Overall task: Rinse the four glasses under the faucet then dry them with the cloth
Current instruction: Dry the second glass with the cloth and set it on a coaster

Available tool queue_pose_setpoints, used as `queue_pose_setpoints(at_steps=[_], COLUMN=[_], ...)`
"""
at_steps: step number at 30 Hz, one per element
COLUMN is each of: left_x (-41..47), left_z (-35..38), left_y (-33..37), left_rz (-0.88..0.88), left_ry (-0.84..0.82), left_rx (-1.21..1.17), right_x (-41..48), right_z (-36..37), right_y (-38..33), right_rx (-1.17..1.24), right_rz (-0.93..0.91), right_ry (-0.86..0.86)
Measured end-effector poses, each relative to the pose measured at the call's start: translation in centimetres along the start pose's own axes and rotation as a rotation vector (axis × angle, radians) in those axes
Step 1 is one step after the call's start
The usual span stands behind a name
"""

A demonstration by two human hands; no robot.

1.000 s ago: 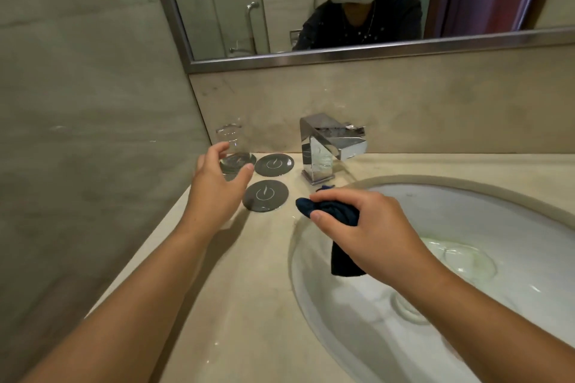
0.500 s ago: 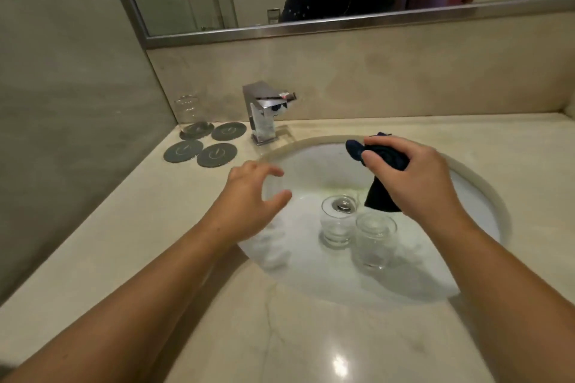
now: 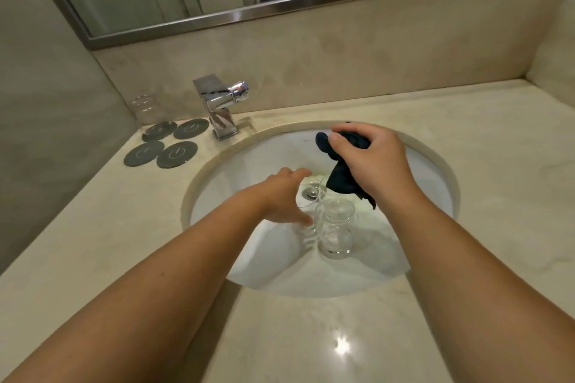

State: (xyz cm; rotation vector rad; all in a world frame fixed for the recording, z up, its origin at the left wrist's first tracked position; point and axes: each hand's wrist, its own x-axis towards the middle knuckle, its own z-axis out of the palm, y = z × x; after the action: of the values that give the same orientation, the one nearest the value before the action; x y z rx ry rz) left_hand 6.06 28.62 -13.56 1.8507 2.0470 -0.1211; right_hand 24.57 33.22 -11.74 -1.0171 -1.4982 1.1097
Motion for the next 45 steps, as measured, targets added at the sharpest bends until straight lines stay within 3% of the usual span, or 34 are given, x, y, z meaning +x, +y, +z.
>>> queue_pose_setpoints(at_steps=[5, 10, 13, 17, 20, 23, 29, 35, 45], left_x=[1.6, 0.5, -1.9, -4.8, -6.0, -6.4, -6.8, -6.8, -7.0], left_z=[0.0, -0.6, -1.9, -2.1, -1.1, -1.1, -1.0, -0.6, -0.5], left_y=[0.5, -1.0, -2.4, -2.6, -1.6, -0.7, -1.3, -1.6, -1.5], left_rz=[-0.011, -0.113, -0.197, -0.296, -0.232, -0.139, 0.013, 0.083, 0.159], left_ry=[-0.107, -0.005, 0.169, 0.401, 0.388, 0.315, 0.221, 0.253, 0.369], left_rx=[0.128, 0.025, -0.238, -0.791, -1.133, -1.265, -1.115, -0.824, -0.821], right_x=[0.1, -0.2, -0.3, -0.5, -0.7, -0.5, -0.2, -0.8, -1.1], right_z=[-0.1, -0.1, 0.0, 0.5, 1.0, 1.4, 2.1, 2.3, 2.0], right_y=[-0.2, -0.5, -0.5, -0.4, -0.4, -0.2, 0.2, -0.7, -1.6], right_rx=[0.006, 0.012, 0.055, 0.185, 0.35, 0.428, 0.43, 0.345, 0.228], right_rz=[-0.006, -0.003, 0.04, 0.2, 0.371, 0.45, 0.373, 0.224, 0.023], right_ry=[-0.007, -0.026, -0.033, -0.023, -0.095, -0.155, -0.149, -0.178, -0.222])
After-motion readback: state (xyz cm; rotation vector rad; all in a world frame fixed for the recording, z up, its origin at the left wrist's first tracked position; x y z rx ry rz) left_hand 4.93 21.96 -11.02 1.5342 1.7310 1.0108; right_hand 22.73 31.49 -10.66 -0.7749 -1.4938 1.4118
